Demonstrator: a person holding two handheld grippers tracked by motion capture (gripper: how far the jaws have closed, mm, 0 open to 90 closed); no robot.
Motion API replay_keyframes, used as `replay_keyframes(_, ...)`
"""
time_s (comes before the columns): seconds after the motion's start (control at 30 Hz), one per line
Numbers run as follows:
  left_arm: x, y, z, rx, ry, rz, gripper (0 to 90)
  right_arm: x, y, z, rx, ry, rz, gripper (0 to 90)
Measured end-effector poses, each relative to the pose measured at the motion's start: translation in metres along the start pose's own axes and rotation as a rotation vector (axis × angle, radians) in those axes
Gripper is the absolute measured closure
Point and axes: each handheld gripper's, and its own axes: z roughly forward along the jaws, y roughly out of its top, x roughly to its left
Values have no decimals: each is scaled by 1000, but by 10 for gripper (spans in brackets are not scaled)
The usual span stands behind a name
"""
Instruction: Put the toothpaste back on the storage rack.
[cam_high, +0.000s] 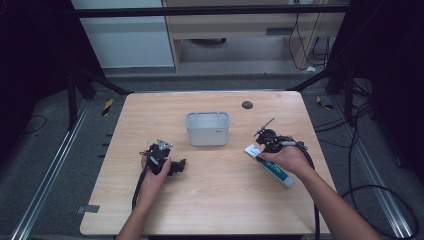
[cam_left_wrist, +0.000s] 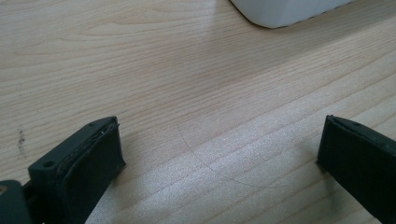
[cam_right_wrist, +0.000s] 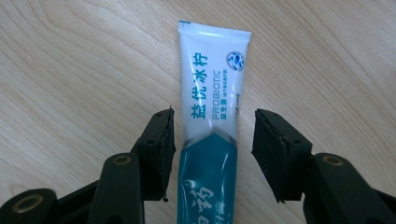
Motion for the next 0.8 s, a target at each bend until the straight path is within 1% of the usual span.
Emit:
replay_keyframes(0.07,0,0,0,0,0,0,0,2,0,3,9,1,16,488)
replay_keyframes(0.1,0,0,0,0,0,0,0,1,1,6,13,0,1,487)
replay_keyframes(0.27,0,0,0,0,-1,0,0,0,1,11,24,-2,3,487)
replay_keyframes(0.3,0,0,0,0,-1,1,0,1,1,12,30,-2,16,488)
replay_keyframes(0.4,0,0,0,0,-1,1,0,-1,0,16,30,-1,10,498)
replay_keyframes(0.57,0,0,0,0,-1,1,0,-1,0,17,39,0,18,505)
replay_keyframes(0.6,0,0,0,0,-1,1,0,-1,0,18,36,3,11,517)
replay_keyframes(0.67,0,0,0,1,-1,1,0,-1,0,18,36,4,10,521)
replay_keyframes(0.73,0,0,0,1,-1,1,0,0,0,18,37,6,7,547)
replay_keyframes(0.8,0,0,0,1,-1,1,0,0,0,19,38,1,2,548)
